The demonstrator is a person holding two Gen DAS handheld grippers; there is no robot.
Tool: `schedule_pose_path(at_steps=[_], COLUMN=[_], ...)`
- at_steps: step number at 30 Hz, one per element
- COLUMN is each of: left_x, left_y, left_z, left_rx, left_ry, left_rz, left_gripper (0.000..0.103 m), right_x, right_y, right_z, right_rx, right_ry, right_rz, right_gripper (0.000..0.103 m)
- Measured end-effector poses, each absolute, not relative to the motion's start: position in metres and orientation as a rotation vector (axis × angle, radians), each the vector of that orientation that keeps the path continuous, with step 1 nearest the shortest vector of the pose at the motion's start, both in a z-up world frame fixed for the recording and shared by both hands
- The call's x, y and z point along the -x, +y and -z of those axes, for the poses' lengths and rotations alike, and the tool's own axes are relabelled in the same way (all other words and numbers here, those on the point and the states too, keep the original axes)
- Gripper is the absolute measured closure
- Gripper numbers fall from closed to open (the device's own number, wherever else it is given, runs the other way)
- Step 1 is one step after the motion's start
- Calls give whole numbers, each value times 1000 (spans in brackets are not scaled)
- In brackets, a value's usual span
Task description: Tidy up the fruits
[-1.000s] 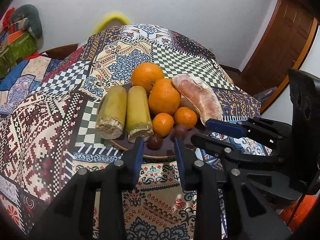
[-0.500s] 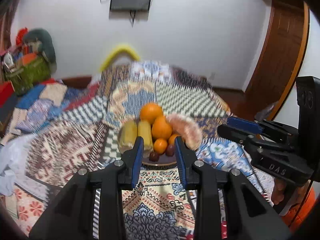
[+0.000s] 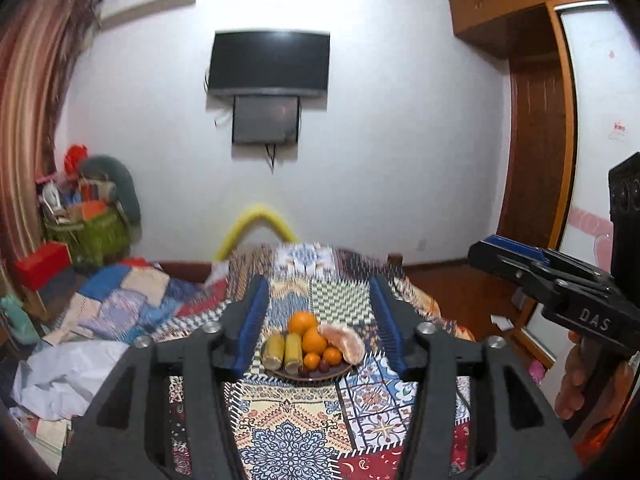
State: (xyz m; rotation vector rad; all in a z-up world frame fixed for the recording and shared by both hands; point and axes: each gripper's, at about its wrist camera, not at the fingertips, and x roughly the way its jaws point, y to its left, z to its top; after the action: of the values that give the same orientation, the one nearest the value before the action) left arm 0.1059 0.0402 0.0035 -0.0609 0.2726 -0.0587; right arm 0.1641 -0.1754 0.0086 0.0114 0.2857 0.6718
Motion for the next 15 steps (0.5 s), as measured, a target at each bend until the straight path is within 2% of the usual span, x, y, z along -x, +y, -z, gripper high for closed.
schedule_pose_path(at_steps=[1, 3, 4, 6, 7, 8, 10, 12, 13, 15], left_x=[-99, -84, -79, -68, -63, -58, -55, -51, -48, -44], left_y=[40, 38, 37, 35, 34, 34, 33, 33, 33, 32], left_z=[-7, -13, -15, -18, -19, -20, -20, -19, -19, -18], left_rx=[62, 59, 55, 49, 47, 45, 43, 41, 42, 46], left_ry=[259, 236, 227, 206, 199, 193, 192, 193, 189, 183], left_rz=[58, 51, 45, 33, 32, 32, 37, 33, 28, 27], left_gripper=[46, 44, 39, 33, 32, 32, 30, 23, 18, 16], right_x=[-158, -144, -141, -136, -133, -132, -128, -127, -126, -124], right_y=[-177, -180, -181, -182, -183, -183, -184, -183, -183, -183], right_z=[-11, -13, -13, -12, -12, -10, -10, -10, -11, -11], right_rx=[-15, -19, -21, -30, -34, -37, -32, -31, -31, -28], right_ry=[271, 253, 253, 254, 247, 237, 226, 223, 220, 210], right_rz=[-666, -661, -662, -661, -652, -640, -626, -625, -618, -600], right_gripper=[52, 50, 50, 40, 30, 25, 23, 21, 19, 11])
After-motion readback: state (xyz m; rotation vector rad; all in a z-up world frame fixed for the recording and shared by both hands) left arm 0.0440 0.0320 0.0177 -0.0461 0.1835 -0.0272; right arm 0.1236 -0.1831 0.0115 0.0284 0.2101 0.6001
